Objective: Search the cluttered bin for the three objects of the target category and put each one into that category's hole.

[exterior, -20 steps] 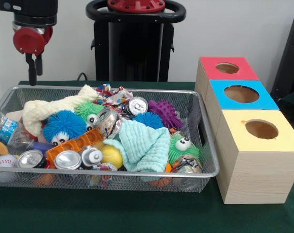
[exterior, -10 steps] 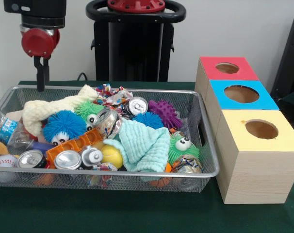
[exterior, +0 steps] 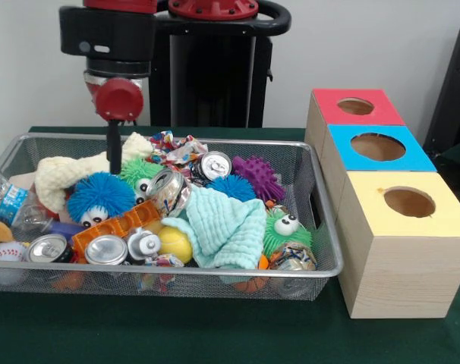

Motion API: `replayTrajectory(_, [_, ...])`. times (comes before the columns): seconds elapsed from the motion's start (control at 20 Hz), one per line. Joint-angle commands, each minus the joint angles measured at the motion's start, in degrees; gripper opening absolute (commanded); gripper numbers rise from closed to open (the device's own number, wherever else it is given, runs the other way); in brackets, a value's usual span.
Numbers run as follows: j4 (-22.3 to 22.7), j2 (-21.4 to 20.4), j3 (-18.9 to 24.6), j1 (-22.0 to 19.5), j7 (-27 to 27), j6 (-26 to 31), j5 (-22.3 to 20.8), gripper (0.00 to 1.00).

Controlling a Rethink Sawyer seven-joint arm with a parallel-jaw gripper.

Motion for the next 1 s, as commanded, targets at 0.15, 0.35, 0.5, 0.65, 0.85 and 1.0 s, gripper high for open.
replayTrajectory(0.15, [-3.3, 6.8, -3.7, -1.1, -1.9, 1.1, -0.9, 1.00])
replayTrajectory(0.35, [-4.6, 6.7, -1.3, -4.8, -8.4, 4.2, 2.3, 1.00])
replayTrajectory(0.5, [-7.1, 9.3, -0.2, -7.6, -14.3, 8.5, 5.0, 1.00])
replayTrajectory(0.65, [-8.8, 11.2, 0.1, -8.8, -17.0, 11.1, 6.4, 1.00])
replayTrajectory(0.85, [-10.8, 12.8, 0.6, -10.5, -19.8, 14.4, 7.5, 1.00])
replayTrajectory(1.0, [-12.2, 14.5, 1.3, -11.8, -21.9, 16.0, 8.0, 1.00])
